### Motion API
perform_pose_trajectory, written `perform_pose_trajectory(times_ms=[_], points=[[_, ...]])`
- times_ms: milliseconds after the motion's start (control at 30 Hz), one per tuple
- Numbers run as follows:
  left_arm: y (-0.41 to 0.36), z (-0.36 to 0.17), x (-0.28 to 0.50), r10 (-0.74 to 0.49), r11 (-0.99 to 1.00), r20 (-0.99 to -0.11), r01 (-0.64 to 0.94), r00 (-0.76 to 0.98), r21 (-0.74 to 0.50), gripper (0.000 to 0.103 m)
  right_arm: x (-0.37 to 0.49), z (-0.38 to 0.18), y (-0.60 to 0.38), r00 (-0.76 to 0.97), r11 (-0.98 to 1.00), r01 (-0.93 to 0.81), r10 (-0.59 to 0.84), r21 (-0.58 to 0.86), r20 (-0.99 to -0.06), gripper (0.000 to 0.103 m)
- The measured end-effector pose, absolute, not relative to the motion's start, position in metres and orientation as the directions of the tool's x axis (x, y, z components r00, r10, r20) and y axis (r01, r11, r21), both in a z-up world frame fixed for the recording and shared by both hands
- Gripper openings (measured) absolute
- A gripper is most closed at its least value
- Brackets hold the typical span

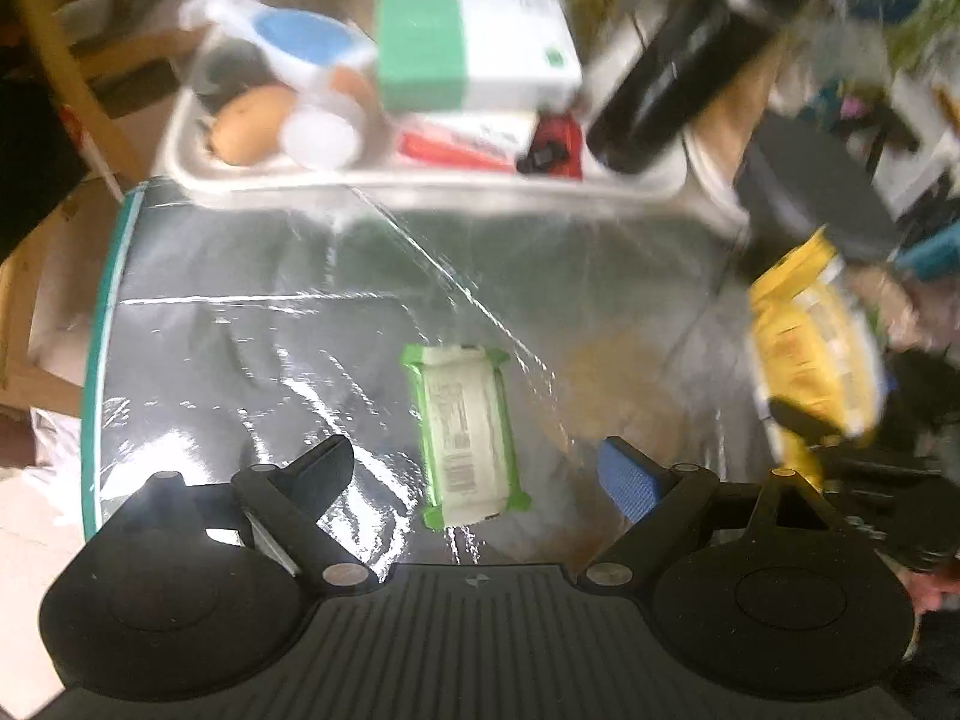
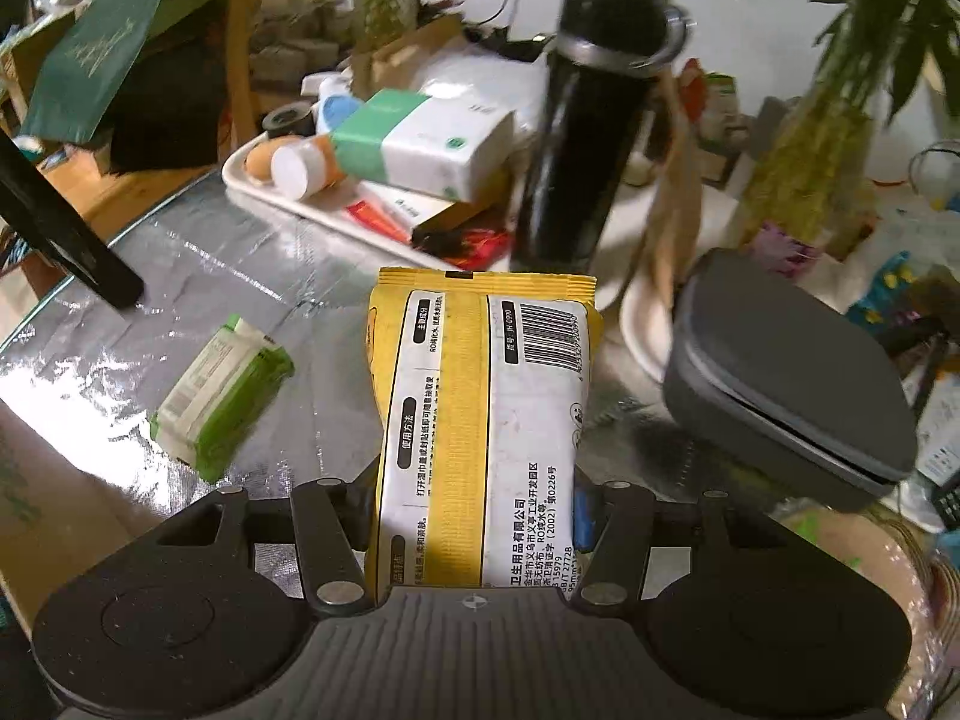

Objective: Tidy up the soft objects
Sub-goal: 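Grasp the green-edged wipes pack with left while right holds the yellow bag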

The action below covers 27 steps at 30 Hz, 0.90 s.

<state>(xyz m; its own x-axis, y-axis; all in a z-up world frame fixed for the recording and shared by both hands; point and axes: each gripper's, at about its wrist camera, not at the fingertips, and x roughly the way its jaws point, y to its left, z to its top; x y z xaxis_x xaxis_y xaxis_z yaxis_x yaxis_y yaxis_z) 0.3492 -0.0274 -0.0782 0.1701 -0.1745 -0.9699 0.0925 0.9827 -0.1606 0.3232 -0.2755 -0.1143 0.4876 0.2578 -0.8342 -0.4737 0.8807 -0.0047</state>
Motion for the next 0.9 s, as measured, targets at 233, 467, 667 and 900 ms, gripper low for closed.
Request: perform_pose_trajectory(times_ms=[233,467,667,900], points=[[-0.050,-0.136,0.383,-0.137,0.988,-0.990,0.061,-0.022,-0.138,0.084,0.313,-0.109,-0.294,0.492,0.897,-0.439,0.286,0.050,-0.822,0.058],[-0.050,-0.187,0.398,-0.088,0.996,-0.989,0.013,-0.123,-0.090,0.056,0.311,-0.105,-0.302,0.500,0.902,-0.423,0.309,0.084,-0.809,0.058],[-0.049,-0.199,0.397,-0.084,0.996,-0.992,0.002,-0.097,-0.085,0.048,0.311,-0.105,-0.302,0.494,0.899,-0.428,0.316,0.090,-0.810,0.059],[-0.054,-0.199,0.386,-0.078,0.996,-0.996,0.046,-0.041,-0.080,0.047,0.311,-0.105,-0.301,0.486,0.900,-0.424,0.319,0.099,-0.814,0.059]])
